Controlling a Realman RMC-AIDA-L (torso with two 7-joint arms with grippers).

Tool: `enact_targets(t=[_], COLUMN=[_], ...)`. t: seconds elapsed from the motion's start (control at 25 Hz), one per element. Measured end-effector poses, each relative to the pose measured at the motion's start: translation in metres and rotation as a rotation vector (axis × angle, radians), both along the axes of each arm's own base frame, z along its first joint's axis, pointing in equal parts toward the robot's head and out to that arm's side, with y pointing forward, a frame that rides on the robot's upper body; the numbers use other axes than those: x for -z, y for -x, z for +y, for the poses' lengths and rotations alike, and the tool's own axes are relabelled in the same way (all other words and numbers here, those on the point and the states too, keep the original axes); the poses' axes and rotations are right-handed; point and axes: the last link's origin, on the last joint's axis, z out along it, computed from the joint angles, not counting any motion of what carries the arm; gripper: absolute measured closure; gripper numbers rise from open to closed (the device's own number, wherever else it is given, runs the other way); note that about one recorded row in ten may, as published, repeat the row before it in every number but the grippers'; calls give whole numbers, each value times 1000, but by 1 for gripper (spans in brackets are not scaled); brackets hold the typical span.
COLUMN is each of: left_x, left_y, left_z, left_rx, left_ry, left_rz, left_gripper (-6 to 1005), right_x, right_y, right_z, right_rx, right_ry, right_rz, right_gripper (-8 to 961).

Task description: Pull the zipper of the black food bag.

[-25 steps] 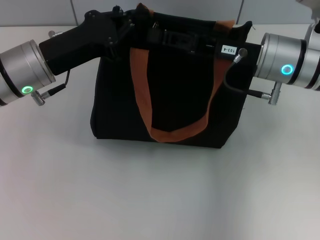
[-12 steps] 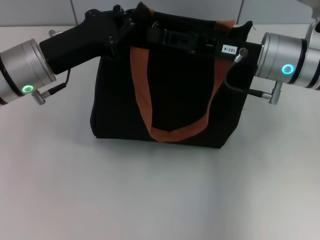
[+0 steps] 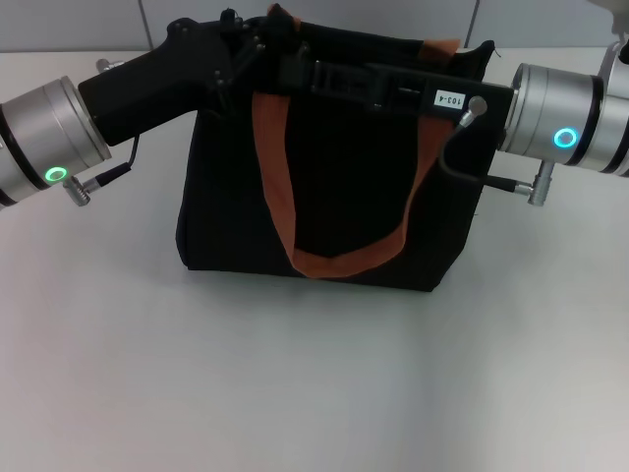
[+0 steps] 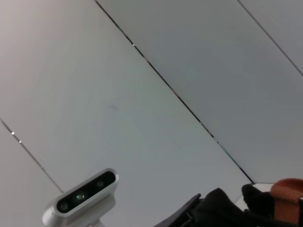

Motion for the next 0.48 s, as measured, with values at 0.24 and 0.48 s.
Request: enact_targets(t=[0.24,0.48], left_x=[1,2], left_y=[1,1], left_z=[0,-1], left_rx=[-1,-2], left_ry=[-2,-3], left_rz=[1,3], left_gripper=[980,980], right_x=[0,0], right_y=[0,-4], right_z=[0,2], right_rx=[8,45], right_ry=[3,2], right_rz=[10,7], right_gripper=[420,390])
